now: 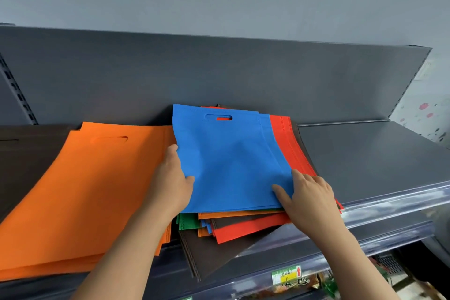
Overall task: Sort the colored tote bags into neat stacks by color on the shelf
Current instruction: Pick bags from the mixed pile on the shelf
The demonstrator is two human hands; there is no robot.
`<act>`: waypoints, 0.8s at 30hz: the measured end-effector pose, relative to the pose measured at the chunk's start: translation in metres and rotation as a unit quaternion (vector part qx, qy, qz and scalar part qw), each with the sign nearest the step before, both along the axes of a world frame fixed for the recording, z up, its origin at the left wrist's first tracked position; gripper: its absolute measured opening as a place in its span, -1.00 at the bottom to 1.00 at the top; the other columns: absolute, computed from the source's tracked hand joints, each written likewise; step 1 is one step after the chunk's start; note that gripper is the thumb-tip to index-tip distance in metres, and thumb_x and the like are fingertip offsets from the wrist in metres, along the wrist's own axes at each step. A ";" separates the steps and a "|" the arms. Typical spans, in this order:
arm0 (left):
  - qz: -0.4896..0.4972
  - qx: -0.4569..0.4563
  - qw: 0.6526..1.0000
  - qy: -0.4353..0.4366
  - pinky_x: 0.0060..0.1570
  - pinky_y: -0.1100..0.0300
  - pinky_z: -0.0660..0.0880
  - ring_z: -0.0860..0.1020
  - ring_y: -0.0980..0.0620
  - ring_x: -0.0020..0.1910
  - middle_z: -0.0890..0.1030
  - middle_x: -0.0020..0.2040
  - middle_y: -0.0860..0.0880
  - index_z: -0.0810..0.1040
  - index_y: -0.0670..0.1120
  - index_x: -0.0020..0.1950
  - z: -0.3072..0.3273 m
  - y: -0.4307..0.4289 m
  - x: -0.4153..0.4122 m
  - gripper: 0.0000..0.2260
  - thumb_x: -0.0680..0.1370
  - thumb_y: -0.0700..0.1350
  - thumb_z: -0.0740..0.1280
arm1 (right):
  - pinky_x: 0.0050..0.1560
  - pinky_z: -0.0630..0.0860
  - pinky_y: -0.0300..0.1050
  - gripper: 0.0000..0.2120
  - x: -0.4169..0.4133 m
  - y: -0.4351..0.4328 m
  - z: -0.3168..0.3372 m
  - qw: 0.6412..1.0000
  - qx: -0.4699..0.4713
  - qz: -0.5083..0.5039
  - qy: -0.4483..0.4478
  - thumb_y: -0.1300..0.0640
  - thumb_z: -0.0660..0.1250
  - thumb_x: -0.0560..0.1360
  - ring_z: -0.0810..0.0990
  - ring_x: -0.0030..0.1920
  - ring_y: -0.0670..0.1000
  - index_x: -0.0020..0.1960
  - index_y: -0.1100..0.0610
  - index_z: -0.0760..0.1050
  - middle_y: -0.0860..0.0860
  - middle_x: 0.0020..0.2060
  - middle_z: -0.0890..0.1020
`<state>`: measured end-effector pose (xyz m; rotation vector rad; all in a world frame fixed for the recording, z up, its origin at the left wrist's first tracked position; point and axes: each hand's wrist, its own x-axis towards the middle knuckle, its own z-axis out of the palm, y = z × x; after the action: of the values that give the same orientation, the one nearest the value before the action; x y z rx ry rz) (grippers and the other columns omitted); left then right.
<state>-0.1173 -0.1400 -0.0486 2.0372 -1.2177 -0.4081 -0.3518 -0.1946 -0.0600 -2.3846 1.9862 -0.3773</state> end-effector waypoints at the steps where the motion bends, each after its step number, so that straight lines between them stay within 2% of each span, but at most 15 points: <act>1: -0.003 -0.009 1.000 -0.002 -0.27 0.18 0.38 0.48 0.00 -0.12 0.46 0.07 0.00 0.12 -0.05 0.49 0.001 0.001 0.000 -0.41 0.54 -0.25 0.31 | 0.17 0.34 -0.02 -0.62 0.002 0.000 0.000 1.000 0.001 0.005 0.000 -0.24 0.12 0.53 0.46 0.14 0.12 0.06 0.07 0.38 0.00 0.02 0.56; 4: -0.019 -0.039 0.999 0.015 -0.35 0.30 0.32 0.42 0.10 -0.16 0.41 0.05 0.08 0.14 -0.01 0.48 0.004 0.007 -0.003 -0.43 0.55 -0.30 0.27 | 0.23 0.32 -0.02 -0.49 0.006 -0.002 -0.001 0.999 0.018 -0.001 -0.027 -0.19 0.20 0.52 0.42 0.22 0.13 0.36 0.08 0.32 0.05 0.19 0.51; 7: -0.009 -0.073 0.997 0.036 -0.23 0.32 0.32 0.41 0.10 -0.06 0.41 0.12 0.10 0.18 0.01 0.47 0.007 0.014 0.000 -0.44 0.54 -0.31 0.27 | 0.20 0.40 -0.01 -0.44 0.010 -0.003 0.001 0.989 0.041 0.005 -0.142 -0.04 0.33 0.49 0.46 0.17 0.12 0.43 0.05 0.26 0.09 0.23 0.42; 9: 0.005 -0.093 0.995 0.033 -0.35 0.39 0.30 0.42 0.10 -0.09 0.39 0.08 0.14 0.21 0.03 0.46 0.009 0.020 0.005 -0.46 0.55 -0.32 0.25 | 0.13 0.43 -0.05 -0.47 0.015 -0.001 0.004 0.980 0.049 0.017 -0.194 0.08 0.35 0.48 0.50 0.07 0.10 0.41 0.04 0.29 0.10 0.22 0.39; 11: 0.014 -0.109 0.994 0.022 -0.40 0.44 0.31 0.42 0.12 -0.14 0.40 0.06 0.15 0.22 0.04 0.45 0.012 0.027 0.012 -0.48 0.55 -0.32 0.24 | 0.08 0.41 -0.09 -0.54 0.022 0.000 0.006 0.977 0.041 0.033 -0.206 0.18 0.34 0.48 0.51 0.03 0.09 0.36 0.05 0.36 0.10 0.19 0.44; 14: 0.025 -0.125 0.992 0.011 -0.33 0.43 0.31 0.40 0.15 -0.08 0.42 0.11 0.13 0.23 0.03 0.45 0.016 0.040 0.024 -0.49 0.56 -0.31 0.24 | -0.03 0.39 -0.15 -0.61 0.036 0.003 0.007 0.971 0.008 0.069 -0.227 0.27 0.33 0.46 0.53 -0.09 0.02 0.26 0.05 0.47 0.04 0.09 0.54; 16: 0.029 -0.136 0.990 0.000 -0.31 0.44 0.32 0.40 0.16 -0.04 0.42 0.11 0.16 0.25 0.03 0.44 0.018 0.051 0.034 -0.49 0.55 -0.31 0.25 | -0.10 0.34 -0.21 -0.65 0.048 0.009 0.010 0.963 -0.014 0.086 -0.256 0.29 0.33 0.45 0.52 -0.22 -0.08 0.20 0.05 0.50 0.01 0.00 0.55; 18: 0.037 -0.151 0.988 -0.008 -0.27 0.44 0.31 0.38 0.19 -0.02 0.40 0.09 0.19 0.28 0.02 0.43 0.021 0.065 0.045 -0.50 0.55 -0.31 0.25 | -0.14 0.33 -0.22 -0.68 0.061 0.016 0.014 0.956 -0.027 0.104 -0.274 0.29 0.33 0.46 0.50 -0.27 -0.14 0.17 0.04 0.53 0.00 -0.09 0.56; 21: 0.062 -0.167 0.984 -0.015 -0.09 0.38 0.29 0.38 0.20 0.00 0.40 0.09 0.19 0.28 0.02 0.43 0.025 0.091 0.067 -0.51 0.55 -0.30 0.26 | -0.21 0.29 -0.23 -0.74 0.085 0.030 0.020 0.950 -0.033 0.125 -0.283 0.28 0.33 0.46 0.47 -0.33 -0.16 0.10 0.05 0.57 -0.02 -0.23 0.58; 24: 0.079 -0.183 0.980 -0.012 0.00 0.31 0.34 0.42 0.19 0.05 0.43 0.13 0.19 0.28 0.03 0.43 0.031 0.121 0.093 -0.50 0.55 -0.30 0.26 | -0.15 0.30 -0.28 -0.76 0.117 0.049 0.027 0.944 -0.048 0.155 -0.286 0.31 0.30 0.46 0.50 -0.24 -0.11 0.07 0.11 0.60 -0.01 -0.13 0.64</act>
<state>-0.0244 -0.0187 -0.0172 1.8054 -1.0471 -0.0758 -0.2349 -0.1460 -0.0328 -2.2284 1.3444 -1.0260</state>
